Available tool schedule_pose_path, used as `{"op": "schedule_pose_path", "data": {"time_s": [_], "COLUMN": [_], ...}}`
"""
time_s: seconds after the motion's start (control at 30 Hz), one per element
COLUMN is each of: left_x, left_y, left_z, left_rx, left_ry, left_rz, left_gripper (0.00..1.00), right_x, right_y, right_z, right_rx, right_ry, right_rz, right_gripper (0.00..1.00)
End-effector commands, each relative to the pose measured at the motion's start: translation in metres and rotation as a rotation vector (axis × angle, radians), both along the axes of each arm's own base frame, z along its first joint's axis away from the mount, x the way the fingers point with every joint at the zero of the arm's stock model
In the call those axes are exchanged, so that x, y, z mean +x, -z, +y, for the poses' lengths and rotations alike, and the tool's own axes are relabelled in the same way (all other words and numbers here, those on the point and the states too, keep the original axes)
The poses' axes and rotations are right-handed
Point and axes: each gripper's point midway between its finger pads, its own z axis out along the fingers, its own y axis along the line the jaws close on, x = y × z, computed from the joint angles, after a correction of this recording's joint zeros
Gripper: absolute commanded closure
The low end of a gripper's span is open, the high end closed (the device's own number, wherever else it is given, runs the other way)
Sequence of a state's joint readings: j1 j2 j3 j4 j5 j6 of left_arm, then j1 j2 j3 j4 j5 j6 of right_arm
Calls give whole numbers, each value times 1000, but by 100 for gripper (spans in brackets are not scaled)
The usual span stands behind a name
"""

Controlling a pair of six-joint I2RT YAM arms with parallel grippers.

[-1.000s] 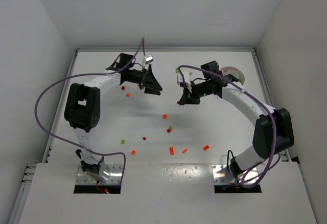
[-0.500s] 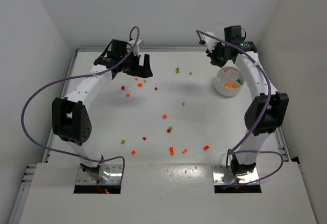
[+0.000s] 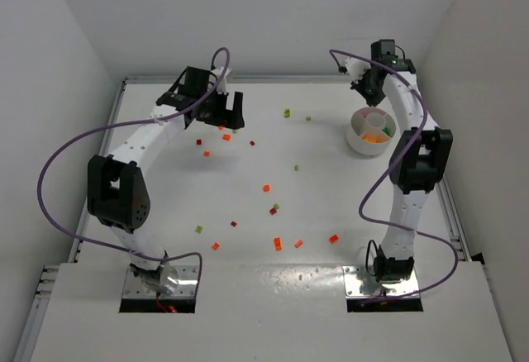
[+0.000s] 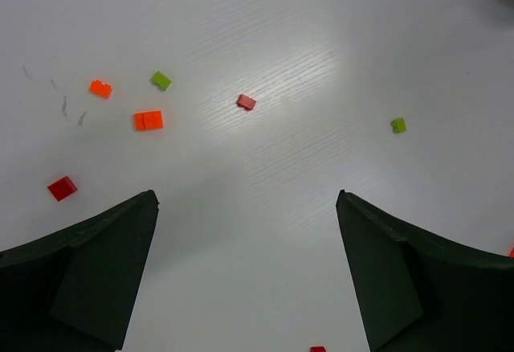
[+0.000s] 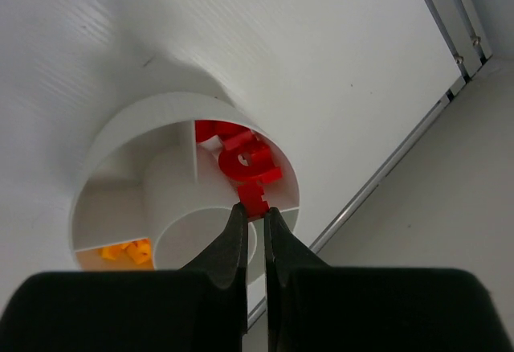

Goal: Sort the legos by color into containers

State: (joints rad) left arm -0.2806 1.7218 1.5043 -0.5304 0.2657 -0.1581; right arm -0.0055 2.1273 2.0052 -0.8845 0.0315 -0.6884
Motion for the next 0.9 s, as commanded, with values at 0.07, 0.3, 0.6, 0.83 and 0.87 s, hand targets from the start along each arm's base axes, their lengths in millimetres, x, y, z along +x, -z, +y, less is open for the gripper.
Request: {"op": "schedule_pose_path", "data": {"time_s": [0.07,0.3,0.6,0.83,0.87], "left_x": [-8,-6,-7,-6,-6], "left_y": [0,6,11,8,7], "left_z": [-28,-28,-27,-28,-29], "left_rx": [-7,4,9,7,1], "left_ry": [83,89,89,89,96], "left_rz": [-10,3,21,12,14], "left_gripper": [0,0,0,0,0], "right_x": [13,15,16,16,16], "right_y": [-11,-3,11,14,14], "right_z": [-19,-23,-35,-39,-39], "right_rx": [-33,-65,-116,-147,-147], "right_ry": [40,29,11,-3,-3], "right_rz": [-47,-29,6,18,18], "right_gripper": [100,100,95,88,86]}}
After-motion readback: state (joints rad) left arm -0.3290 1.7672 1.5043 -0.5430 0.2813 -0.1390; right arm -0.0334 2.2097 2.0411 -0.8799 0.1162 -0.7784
